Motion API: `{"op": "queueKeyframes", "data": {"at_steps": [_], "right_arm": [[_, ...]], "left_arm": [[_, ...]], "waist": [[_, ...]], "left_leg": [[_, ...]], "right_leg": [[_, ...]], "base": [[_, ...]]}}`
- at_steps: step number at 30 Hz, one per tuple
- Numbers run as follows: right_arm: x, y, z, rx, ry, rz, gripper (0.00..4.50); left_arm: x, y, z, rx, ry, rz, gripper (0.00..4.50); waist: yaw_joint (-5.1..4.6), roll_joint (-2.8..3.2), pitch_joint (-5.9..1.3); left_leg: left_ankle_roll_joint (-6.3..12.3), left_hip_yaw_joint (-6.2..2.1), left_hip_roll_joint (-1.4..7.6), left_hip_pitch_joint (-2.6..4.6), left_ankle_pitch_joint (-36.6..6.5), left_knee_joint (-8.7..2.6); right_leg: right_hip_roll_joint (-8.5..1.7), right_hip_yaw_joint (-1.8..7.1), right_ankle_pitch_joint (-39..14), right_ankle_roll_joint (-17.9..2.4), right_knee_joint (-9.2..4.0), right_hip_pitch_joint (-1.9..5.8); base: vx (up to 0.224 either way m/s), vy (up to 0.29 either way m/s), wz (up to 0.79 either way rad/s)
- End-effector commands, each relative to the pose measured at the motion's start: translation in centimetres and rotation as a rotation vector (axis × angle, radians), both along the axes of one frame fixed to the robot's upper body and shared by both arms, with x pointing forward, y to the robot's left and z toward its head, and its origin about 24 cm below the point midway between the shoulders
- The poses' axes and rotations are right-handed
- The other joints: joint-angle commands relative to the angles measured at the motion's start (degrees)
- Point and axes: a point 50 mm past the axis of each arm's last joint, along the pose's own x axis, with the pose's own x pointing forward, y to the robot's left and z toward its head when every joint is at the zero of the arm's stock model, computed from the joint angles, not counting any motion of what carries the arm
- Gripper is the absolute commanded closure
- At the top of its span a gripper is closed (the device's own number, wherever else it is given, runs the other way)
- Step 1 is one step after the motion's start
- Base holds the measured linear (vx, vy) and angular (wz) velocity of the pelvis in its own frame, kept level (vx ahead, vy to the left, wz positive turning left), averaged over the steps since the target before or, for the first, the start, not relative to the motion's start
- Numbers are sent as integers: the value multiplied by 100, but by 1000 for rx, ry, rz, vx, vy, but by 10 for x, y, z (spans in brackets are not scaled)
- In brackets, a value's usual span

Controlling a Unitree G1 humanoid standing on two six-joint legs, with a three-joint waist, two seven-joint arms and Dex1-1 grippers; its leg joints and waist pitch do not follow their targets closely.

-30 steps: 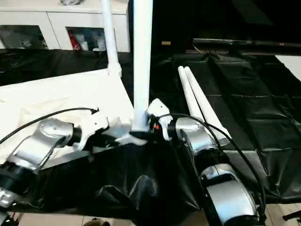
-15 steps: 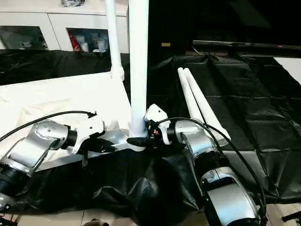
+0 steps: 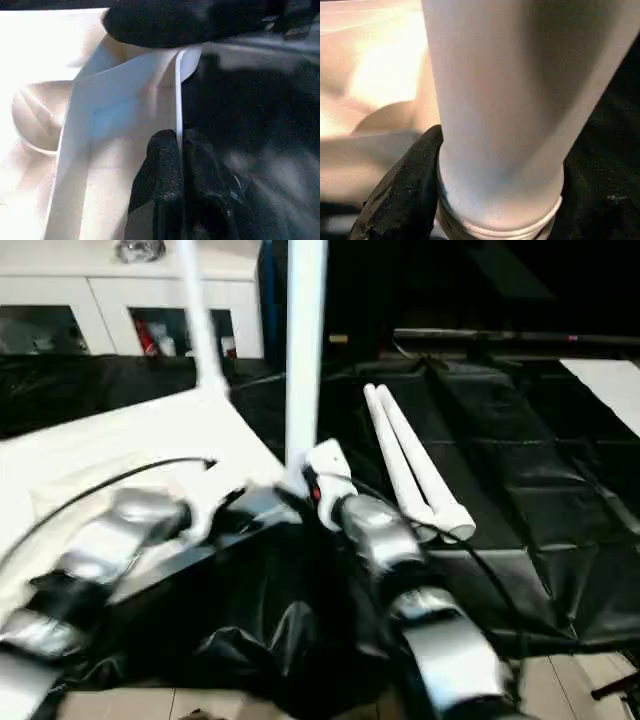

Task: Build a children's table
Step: Rotate leg to tighten

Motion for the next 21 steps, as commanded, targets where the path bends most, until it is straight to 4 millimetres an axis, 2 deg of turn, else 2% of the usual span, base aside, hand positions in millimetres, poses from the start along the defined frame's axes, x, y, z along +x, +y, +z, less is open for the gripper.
{"op": "queueKeyframes", "data": {"at_steps": [1,5,10,14,15,17,21], "right_arm": [[-22,14,-36,-8,205,-41,178],[-24,25,-36,-16,219,-55,178],[-25,29,-37,-19,215,-56,178],[-23,29,-34,-22,197,-57,178],[-22,29,-33,-21,189,-58,143],[-18,30,-27,21,175,-51,108],[-15,30,-21,12,137,-38,81]], "left_arm": [[7,-31,21,-52,-90,-43,450],[7,-40,20,-47,-87,-33,450],[6,-39,20,-51,-84,-30,450],[7,-37,19,-48,-86,-26,450],[7,-37,19,-48,-85,-25,450],[6,-36,19,-51,-84,-28,450],[5,-35,19,-56,-91,-39,450]], "waist": [[8,67,-347],[43,62,-360],[38,66,-331],[34,68,-326],[31,68,-323],[25,69,-317],[27,75,-324]], "left_leg": [[-198,-67,90,107,-2012,-445],[-141,-49,94,86,-1856,-450],[-167,-64,93,104,-2152,-470],[-181,-67,97,98,-2192,-480],[-185,-68,97,101,-2225,-482],[-185,-69,93,106,-2306,-482],[-178,-71,102,93,-2216,-493]], "right_leg": [[-407,223,-1990,-1001,-520,161],[-409,227,-1611,-1037,-495,181],[-410,218,-2039,-923,-542,155],[-409,222,-2035,-913,-544,149],[-410,221,-2070,-910,-549,144],[-414,222,-2196,-887,-566,134],[-413,226,-2045,-909,-553,140]], "base": [[0,0,0],[0,0,0],[0,0,0],[0,0,0],[0,0,0],[0,0,0],[0,0,0]]}}
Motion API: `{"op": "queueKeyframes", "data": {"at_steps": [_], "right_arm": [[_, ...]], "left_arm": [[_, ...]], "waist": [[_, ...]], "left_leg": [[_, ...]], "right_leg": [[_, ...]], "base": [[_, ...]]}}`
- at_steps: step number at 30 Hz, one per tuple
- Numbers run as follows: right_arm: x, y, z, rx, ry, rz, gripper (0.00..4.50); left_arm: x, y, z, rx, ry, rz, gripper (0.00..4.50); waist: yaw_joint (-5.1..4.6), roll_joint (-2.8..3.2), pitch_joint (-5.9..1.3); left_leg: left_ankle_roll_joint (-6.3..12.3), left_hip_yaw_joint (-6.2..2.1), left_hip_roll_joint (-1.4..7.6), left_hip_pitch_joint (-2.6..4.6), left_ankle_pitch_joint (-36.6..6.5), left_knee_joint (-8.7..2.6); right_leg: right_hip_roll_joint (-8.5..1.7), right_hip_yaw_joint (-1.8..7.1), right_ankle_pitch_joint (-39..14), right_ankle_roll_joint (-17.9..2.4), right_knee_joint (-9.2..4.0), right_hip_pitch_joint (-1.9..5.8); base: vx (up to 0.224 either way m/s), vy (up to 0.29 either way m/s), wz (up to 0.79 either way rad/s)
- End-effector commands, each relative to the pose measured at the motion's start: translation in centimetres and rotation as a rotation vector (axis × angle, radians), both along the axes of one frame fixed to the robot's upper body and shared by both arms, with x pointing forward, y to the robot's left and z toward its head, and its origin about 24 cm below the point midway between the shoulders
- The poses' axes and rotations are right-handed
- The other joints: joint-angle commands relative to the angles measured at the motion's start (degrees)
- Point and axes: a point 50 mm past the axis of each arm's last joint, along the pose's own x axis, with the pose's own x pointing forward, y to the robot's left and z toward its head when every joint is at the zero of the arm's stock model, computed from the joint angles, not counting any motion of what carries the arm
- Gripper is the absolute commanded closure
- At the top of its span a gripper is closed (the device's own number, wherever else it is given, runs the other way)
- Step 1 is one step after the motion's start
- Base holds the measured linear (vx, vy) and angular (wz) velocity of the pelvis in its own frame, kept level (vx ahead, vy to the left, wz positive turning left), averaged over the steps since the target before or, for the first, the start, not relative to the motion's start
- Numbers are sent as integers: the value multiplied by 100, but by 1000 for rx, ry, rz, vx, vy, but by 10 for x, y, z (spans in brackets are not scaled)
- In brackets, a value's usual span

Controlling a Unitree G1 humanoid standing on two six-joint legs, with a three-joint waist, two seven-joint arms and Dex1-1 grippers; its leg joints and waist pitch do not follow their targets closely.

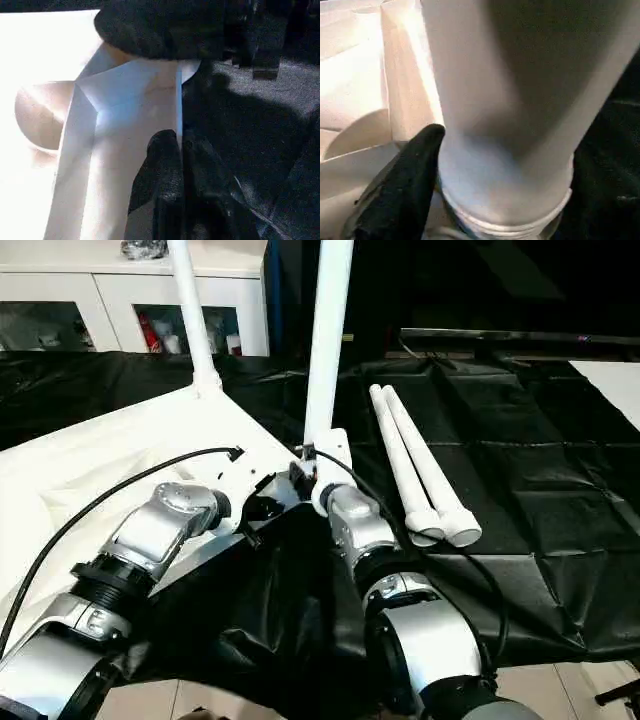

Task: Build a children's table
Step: Rotate leg to tighten

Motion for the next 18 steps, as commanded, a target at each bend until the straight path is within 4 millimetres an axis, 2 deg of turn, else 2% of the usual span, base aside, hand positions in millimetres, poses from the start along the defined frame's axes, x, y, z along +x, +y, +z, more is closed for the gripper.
{"op": "queueKeyframes", "data": {"at_steps": [1,5,8,10,11,14,15,17,18], "right_arm": [[-15,21,-17,12,87,94,72],[-8,16,-6,16,28,111,63],[-4,10,3,-3,-42,183,63],[-6,3,9,-11,-100,315,63],[-8,1,11,-8,-111,360,63],[-12,-7,13,-21,-130,426,63],[-18,-18,14,-47,-146,504,63],[-22,-24,15,-64,-151,540,63],[-32,-35,16,-70,-145,629,63]], "left_arm": [[1,-21,19,-62,-92,-105,450],[-3,-16,20,-72,-111,-148,450],[-8,-11,19,-87,-111,-191,450],[-14,-4,20,-92,-138,-263,450],[-16,-2,19,-93,-149,-287,450],[-21,3,18,-103,-150,-338,450],[-26,7,18,-135,-135,-372,450],[-29,10,17,-140,-124,-389,450],[-35,17,15,-127,-99,-424,450]], "waist": [[-15,75,-323],[-21,73,-345],[-16,80,-366],[5,74,-397],[8,82,-409],[40,95,-434],[58,97,-415],[57,88,-412],[86,87,-388]], "left_leg": [[-176,-71,107,93,-2207,-470],[-144,-66,113,67,-2070,-469],[-78,-47,120,40,-1731,-451],[69,-32,109,4,-1335,-416],[168,-12,126,4,-1120,-398],[313,-9,130,5,-791,-366],[360,0,133,-8,-775,-359],[355,5,143,2,-860,-368],[325,0,143,12,-962,-382]], "right_leg": [[-414,226,-2009,-930,-532,146],[-418,234,-1727,-1008,-502,176],[-408,232,-1213,-1134,-453,206],[-397,230,-634,-1235,-400,270],[-399,234,-267,-1310,-362,256],[-388,211,213,-1445,-310,272],[-386,211,243,-1437,-298,279],[-385,209,132,-1430,-315,267],[-365,199,-63,-1381,-341,278]], "base": [[0,0,0],[0,0,0],[0,0,0],[0,0,0],[0,0,0],[0,0,0],[0,0,0],[0,0,0],[0,0,0]]}}
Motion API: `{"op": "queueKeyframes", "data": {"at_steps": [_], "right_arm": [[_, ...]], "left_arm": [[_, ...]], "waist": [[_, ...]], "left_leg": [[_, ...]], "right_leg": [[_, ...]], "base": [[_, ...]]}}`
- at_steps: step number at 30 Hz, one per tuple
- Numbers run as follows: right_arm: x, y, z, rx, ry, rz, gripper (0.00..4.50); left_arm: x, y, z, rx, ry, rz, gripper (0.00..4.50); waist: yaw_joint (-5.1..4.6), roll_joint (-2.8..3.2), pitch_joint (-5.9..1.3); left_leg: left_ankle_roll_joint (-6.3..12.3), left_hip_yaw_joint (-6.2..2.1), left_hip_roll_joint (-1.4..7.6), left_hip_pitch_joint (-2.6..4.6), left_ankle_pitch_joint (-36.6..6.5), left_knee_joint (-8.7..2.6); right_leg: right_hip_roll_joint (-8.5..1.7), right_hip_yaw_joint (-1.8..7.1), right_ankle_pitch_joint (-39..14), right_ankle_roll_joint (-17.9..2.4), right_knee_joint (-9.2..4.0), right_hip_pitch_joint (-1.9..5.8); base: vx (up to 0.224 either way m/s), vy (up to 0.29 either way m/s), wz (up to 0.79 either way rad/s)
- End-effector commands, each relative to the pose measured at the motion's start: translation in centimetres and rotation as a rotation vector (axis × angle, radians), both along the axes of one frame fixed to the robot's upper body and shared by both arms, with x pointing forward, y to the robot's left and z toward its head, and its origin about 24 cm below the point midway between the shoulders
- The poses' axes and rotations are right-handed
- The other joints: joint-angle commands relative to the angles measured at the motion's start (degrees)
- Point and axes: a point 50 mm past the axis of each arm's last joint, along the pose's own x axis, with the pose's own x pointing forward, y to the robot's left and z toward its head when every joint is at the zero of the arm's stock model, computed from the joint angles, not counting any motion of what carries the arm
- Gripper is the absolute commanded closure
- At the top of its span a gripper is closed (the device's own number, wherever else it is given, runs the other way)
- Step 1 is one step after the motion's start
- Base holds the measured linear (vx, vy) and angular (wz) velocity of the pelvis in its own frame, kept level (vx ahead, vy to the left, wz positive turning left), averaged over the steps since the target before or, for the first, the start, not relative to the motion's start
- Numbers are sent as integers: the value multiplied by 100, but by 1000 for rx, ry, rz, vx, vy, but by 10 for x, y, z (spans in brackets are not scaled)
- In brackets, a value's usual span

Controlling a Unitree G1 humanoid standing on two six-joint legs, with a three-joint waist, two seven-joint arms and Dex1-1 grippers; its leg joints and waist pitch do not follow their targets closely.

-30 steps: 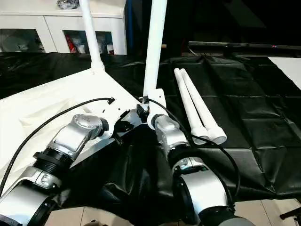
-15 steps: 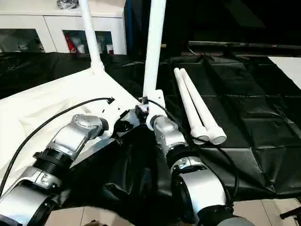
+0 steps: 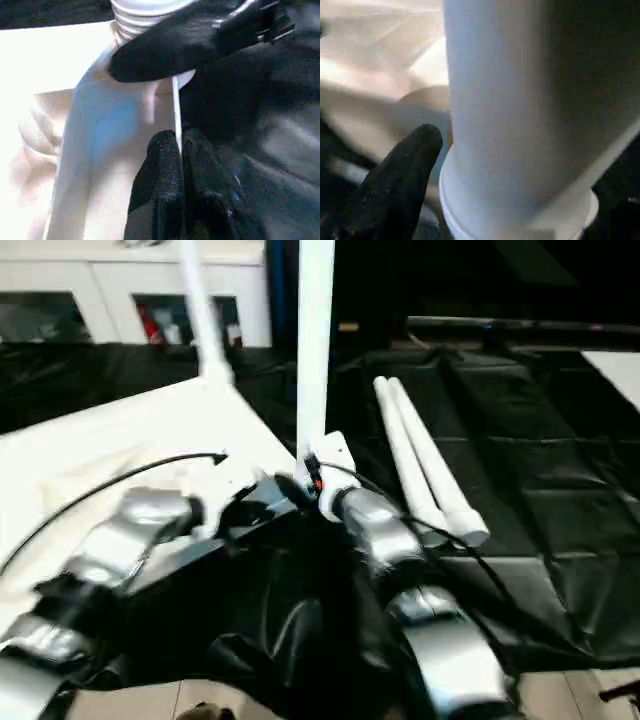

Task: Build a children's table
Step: Rotate leg to tighten

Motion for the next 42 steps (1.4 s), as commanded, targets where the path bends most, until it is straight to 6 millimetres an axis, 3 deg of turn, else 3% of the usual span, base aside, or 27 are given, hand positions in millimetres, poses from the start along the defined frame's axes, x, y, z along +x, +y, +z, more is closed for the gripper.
{"op": "queueKeyframes", "data": {"at_steps": [1,5,9,12,19,25,26,32,39,42], "right_arm": [[-14,-5,8,-12,9,172,63],[-31,-18,14,-3,27,278,63],[-42,-25,16,-21,23,337,63],[-50,-28,17,-32,35,377,63],[-45,-25,18,-54,45,352,63],[-45,-22,17,-64,52,368,132],[-45,-21,16,-61,56,364,132],[-45,-17,9,-50,73,337,172],[-30,-8,-9,15,102,45,176],[-28,-5,-12,32,121,1,176]], "left_arm": [[-14,-12,10,-58,-17,-193,450],[-27,-2,7,-53,5,-265,450],[-34,5,5,-50,29,-283,450],[-39,10,4,-38,40,-294,450],[-40,14,5,-26,45,-294,450],[-39,16,4,-17,44,-279,450],[-39,16,3,-16,45,-275,450],[-36,17,4,-21,39,-242,450],[-15,5,8,-92,-6,-49,450],[-10,2,8,-93,-14,-9,450]], "waist": [[10,50,-391],[66,50,-363],[59,38,-345],[61,34,-362],[58,38,-388],[55,34,-383],[48,9,-383],[45,15,-385],[-60,5,-367],[-63,17,-393]], "left_leg": [[293,-5,153,123,-1108,-367],[131,-2,172,160,-1519,-401],[53,-12,151,162,-1645,-416],[56,-24,152,149,-1499,-409],[97,-12,130,140,-1219,-368],[72,-17,129,142,-1269,-365],[74,-15,129,140,-1265,-366],[66,-16,120,138,-1243,-353],[-61,-30,99,141,-1406,-367],[-41,-32,104,144,-1277,-351]], "right_leg": [[-367,237,-322,-1276,-345,365],[-385,268,-1133,-1100,-421,305],[-385,273,-1510,-991,-460,282],[-386,275,-1440,-950,-444,293],[-370,263,-899,-1107,-388,312],[-370,260,-993,-1086,-387,315],[-371,260,-1001,-1080,-388,319],[-376,261,-1073,-1073,-382,312],[-378,257,-1412,-1023,-420,307],[-381,264,-1184,-1044,-396,322]], "base": [[0,0,0],[0,0,0],[0,0,0],[0,0,0],[0,0,0],[0,0,0],[0,0,0],[0,0,0],[0,0,0],[0,0,0]]}}
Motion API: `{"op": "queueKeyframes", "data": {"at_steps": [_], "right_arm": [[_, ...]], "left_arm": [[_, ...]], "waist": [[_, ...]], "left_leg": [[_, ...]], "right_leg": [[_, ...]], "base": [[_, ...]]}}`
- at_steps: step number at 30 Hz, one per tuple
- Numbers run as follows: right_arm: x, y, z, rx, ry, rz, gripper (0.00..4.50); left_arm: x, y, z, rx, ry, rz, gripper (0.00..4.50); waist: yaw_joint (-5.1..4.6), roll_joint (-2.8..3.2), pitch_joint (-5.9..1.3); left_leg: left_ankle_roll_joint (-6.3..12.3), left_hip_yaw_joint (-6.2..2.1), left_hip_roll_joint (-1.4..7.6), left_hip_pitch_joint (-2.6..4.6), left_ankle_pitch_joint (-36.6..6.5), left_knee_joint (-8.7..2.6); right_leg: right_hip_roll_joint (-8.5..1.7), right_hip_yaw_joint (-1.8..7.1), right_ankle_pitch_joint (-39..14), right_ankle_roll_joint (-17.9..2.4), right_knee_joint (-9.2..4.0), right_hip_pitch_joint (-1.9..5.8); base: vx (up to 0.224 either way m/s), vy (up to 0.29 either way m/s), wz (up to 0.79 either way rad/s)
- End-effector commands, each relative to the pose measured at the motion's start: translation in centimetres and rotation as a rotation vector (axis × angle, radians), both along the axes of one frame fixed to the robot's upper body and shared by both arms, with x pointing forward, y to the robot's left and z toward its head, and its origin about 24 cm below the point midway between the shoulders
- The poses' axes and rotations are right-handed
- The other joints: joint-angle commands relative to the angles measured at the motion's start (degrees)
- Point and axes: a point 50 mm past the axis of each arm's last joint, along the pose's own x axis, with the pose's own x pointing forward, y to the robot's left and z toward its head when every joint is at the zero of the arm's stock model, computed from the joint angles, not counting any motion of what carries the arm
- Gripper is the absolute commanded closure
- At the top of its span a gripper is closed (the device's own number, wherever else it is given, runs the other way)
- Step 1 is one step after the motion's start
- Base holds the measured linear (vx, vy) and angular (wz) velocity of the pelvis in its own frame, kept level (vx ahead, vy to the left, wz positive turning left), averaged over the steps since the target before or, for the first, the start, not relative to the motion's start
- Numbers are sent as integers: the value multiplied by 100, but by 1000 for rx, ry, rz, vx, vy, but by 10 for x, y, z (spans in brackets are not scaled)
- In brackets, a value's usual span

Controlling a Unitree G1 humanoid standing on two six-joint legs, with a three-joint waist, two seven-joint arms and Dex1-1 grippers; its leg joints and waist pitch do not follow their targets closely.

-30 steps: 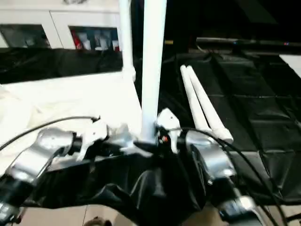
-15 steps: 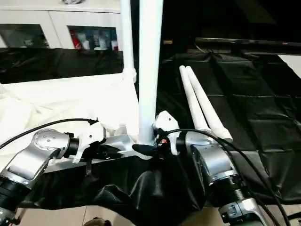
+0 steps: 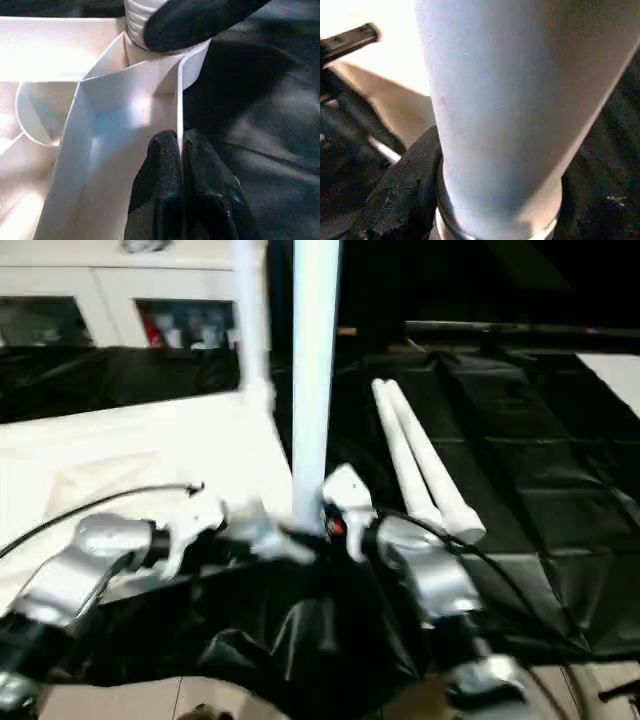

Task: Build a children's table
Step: Rotate leg to tighten

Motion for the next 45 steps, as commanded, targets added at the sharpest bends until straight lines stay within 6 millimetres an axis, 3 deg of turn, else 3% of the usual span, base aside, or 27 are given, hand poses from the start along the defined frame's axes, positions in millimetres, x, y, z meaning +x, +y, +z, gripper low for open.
{"op": "queueKeyframes", "data": {"at_steps": [1,2,3,4,5,6,8,10,13,14,18,20,24,31,33,40,45], "right_arm": [[-2,1,-14,-13,72,-42,176],[0,4,-17,-1,84,-85,176],[7,20,-23,17,118,-198,176],[9,27,-25,14,125,-225,176],[11,36,-27,2,130,-254,176],[11,36,-27,2,130,-254,176],[12,40,-27,-7,127,-243,176],[12,43,-26,-11,122,-236,176],[14,45,-26,-21,109,-236,176],[15,45,-26,-16,110,-233,121],[19,44,-23,11,106,-229,87],[21,40,-19,5,85,-224,63],[24,27,-10,-10,31,-171,59],[17,11,-5,-65,-22,30,59],[9,0,-1,-82,-20,139,59],[0,-16,5,-108,-28,257,59],[-6,-24,11,-90,-26,313,59]], "left_arm": [[9,-8,15,-66,-62,24,450],[13,-12,14,-62,-64,63,450],[25,-26,13,-52,-80,168,450],[29,-31,13,-47,-89,199,450],[33,-38,12,-38,-100,227,450],[33,-38,12,-38,-100,227,450],[34,-43,12,-34,-108,219,450],[34,-46,12,-33,-109,214,450],[32,-50,12,-40,-107,197,450],[32,-50,12,-41,-109,190,450],[31,-47,11,-39,-112,169,450],[29,-44,11,-39,-117,145,450],[23,-34,11,-31,-106,85,450],[13,-23,13,-38,-109,-29,450],[5,-16,13,-32,-86,-112,450],[-4,-7,11,-11,-47,-179,450],[-13,-2,10,-15,-3,-240,450]], "waist": [[7,10,-392],[2,40,-400],[3,36,-395],[-39,40,-347],[-30,46,-351],[-23,44,-352],[-8,30,-356],[-1,24,-379],[-11,21,-360],[-11,25,-358],[-28,28,-354],[-30,7,-359],[-19,11,-380],[0,22,-412],[22,20,-409],[39,23,-369],[51,11,-383]], "left_leg": [[-20,-29,101,83,-1241,-386],[-10,-18,99,86,-1212,-378],[-20,-25,91,88,-1211,-381],[-96,-3,80,114,-1367,-395],[-159,-16,72,143,-1510,-388],[-203,-31,75,162,-1676,-392],[-155,-41,88,131,-1673,-409],[-89,-38,88,120,-1568,-407],[-75,-35,84,125,-1662,-411],[-79,-39,86,127,-1686,-414],[-72,-48,94,129,-1790,-425],[-65,-43,94,126,-1759,-423],[2,-42,96,101,-1570,-414],[186,-11,97,80,-1107,-371],[206,-13,124,91,-1168,-375],[117,-16,134,120,-1516,-406],[150,-21,129,90,-1342,-399]], "right_leg": [[-378,249,-1126,-1048,-426,297],[-379,256,-1045,-1073,-414,279],[-375,246,-1012,-1091,-424,292],[-368,250,-1274,-1121,-466,228],[-387,239,-1539,-1100,-486,238],[-405,237,-1869,-1015,-520,252],[-405,242,-1818,-913,-522,274],[-398,245,-1549,-934,-496,287],[-401,240,-1717,-941,-514,276],[-406,240,-1778,-930,-517,274],[-400,238,-1870,-911,-529,260],[-405,242,-1825,-927,-523,265],[-414,246,-1607,-975,-492,293],[-381,239,-646,-1250,-398,328],[-391,245,-678,-1237,-401,340],[-391,248,-1289,-1160,-456,292],[-389,245,-1117,-1158,-430,315]], "base": [[0,0,0],[0,0,0],[0,0,0],[0,0,0],[0,0,0],[0,0,0],[0,0,0],[0,0,0],[0,0,0],[0,0,0],[0,0,0],[0,0,0],[0,0,0],[0,0,0],[0,0,0],[0,0,0],[0,0,0]]}}
